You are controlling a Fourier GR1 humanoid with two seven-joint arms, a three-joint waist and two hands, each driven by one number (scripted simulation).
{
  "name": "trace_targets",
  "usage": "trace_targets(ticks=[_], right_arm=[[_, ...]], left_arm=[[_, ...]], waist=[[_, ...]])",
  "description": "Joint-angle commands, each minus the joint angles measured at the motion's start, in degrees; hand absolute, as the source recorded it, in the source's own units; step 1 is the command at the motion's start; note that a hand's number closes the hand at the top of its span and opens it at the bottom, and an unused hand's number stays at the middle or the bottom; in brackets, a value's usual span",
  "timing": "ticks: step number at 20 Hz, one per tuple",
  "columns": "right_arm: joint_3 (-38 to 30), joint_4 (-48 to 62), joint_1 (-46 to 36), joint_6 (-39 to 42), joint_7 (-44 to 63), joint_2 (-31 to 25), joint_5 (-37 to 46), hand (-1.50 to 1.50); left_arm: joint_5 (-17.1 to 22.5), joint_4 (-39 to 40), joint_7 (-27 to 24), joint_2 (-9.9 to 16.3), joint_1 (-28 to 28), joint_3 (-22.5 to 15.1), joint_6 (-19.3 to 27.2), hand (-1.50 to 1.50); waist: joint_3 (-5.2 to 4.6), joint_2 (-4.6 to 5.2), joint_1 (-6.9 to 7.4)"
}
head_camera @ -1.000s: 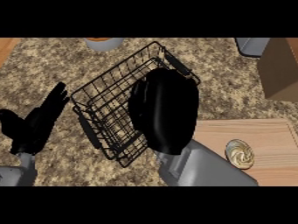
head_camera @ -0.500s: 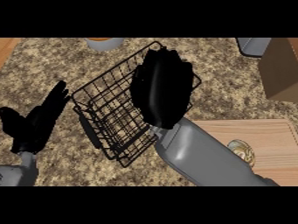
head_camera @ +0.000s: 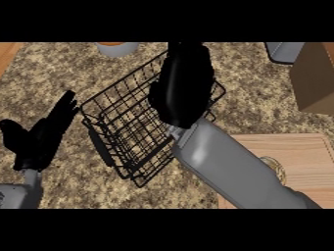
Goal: Pick the pear from the cutting board and place it in the tiered basket
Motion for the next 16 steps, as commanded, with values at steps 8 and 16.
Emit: trace_targets(ticks=[8,16], right_arm=[[-7.9,-8.0,1.3,-20.1,10.5,0.8,0.4,-1.50],[-14.3,-21.9,8.8,-25.3,8.9,0.8,7.3,-1.50]], left_arm=[[-0.4,0.6,-0.7,0.3,1.2,0.4,-0.6,0.00],[1.2,0.2,-0.3,1.7,2.4,3.2,-1.2,0.00]], waist=[[0.08,-0.37,-0.38],[0.08,-1.13,-3.05]])
